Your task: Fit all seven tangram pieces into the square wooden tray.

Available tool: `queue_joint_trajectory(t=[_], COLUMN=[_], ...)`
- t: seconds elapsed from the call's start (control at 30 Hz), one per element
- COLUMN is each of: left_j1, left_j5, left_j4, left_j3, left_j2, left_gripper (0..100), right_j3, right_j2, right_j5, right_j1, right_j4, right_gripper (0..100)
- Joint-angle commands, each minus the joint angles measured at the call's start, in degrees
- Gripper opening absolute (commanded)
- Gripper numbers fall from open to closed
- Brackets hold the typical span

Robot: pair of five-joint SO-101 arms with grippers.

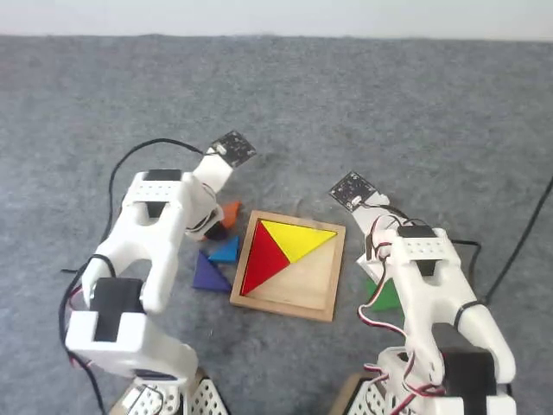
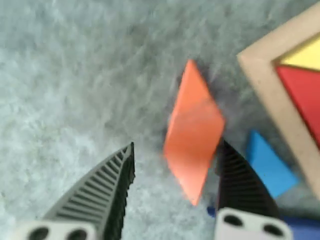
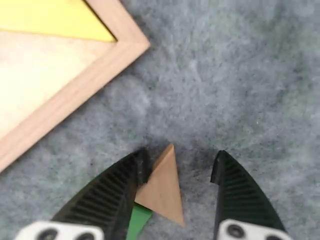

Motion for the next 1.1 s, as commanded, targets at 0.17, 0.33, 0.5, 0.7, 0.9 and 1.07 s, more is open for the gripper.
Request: queue_joint_trajectory(t=[0.17,0.33,0.5,0.7,0.9,1.07], left_j1=[5.10,5.01,5.10,4.75,4.75,5.27], left_j5=[-0.88,-2.29,-5.98,-9.76,-9.85,-9.49], left_j4=[-1.14,-1.14,-0.26,2.99,2.99,4.13], left_j3=[-1.98,-1.36,-1.45,-1.45,-1.27,-1.54], left_j2=[-0.18,-0.18,-0.09,-0.09,-0.09,-0.88], left_gripper=[15,15,17,17,12,3], right_j3=[-0.26,-0.26,-0.26,-0.26,-0.26,-0.26], right_j2=[-2.86,-2.86,-2.86,-2.86,-2.86,-2.86], right_j5=[-0.35,-0.35,-0.26,-0.26,-0.26,-0.26], right_j1=[0.31,0.31,0.31,0.31,0.31,0.31], right_j4=[-0.92,-0.92,-0.92,-0.92,-0.92,-0.92], right_gripper=[22.6,22.6,22.6,22.6,22.6,22.6])
